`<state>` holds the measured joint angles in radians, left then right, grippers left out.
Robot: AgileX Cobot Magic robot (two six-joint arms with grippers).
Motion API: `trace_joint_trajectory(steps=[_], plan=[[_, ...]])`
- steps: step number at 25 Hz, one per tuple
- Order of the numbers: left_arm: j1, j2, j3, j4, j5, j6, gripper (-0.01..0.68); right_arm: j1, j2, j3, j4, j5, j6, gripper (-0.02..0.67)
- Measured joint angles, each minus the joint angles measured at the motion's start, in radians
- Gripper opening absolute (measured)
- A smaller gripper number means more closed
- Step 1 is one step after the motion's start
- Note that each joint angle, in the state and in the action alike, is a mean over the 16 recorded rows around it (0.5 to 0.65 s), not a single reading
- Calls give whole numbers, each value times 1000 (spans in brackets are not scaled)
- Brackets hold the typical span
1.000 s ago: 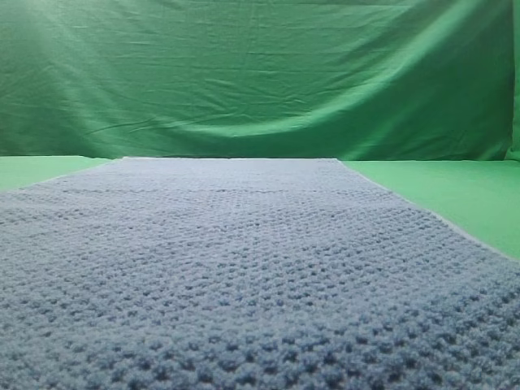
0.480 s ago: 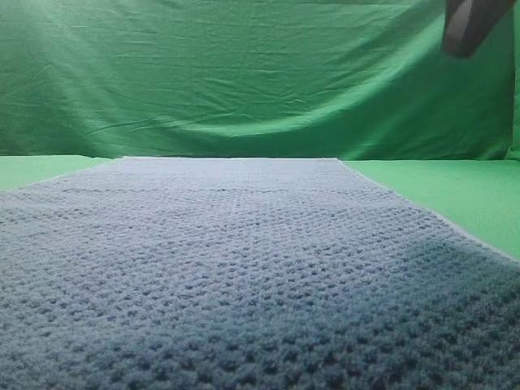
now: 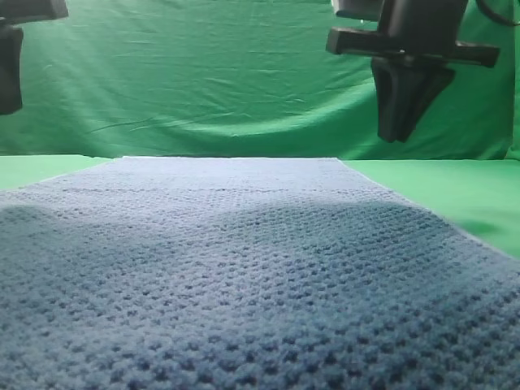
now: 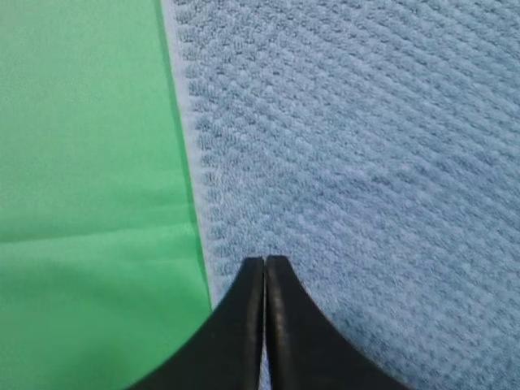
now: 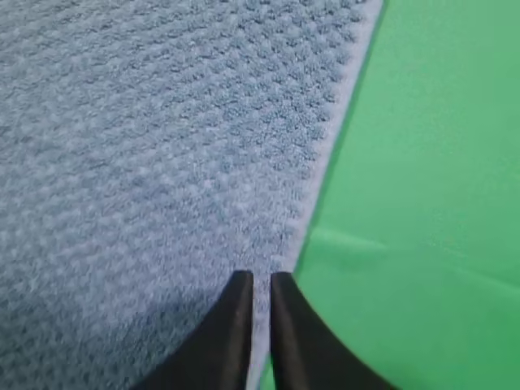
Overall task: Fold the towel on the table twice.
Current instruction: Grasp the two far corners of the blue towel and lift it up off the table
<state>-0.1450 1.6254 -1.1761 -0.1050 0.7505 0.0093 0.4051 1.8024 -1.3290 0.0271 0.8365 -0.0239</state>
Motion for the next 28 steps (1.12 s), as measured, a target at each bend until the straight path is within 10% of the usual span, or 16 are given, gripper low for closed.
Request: trace_joint_trajectory(steps=[15,20,28], plan=[[0,130,-51,41,-76,0,499,0,176,-89,0,-81,5,612],[0,153,-52,40,-84,0,629,0,195,-91,1,-97,5,646],[0,228,-55,40,-95,-1,640,0,225,-95,1,-112,5,645]])
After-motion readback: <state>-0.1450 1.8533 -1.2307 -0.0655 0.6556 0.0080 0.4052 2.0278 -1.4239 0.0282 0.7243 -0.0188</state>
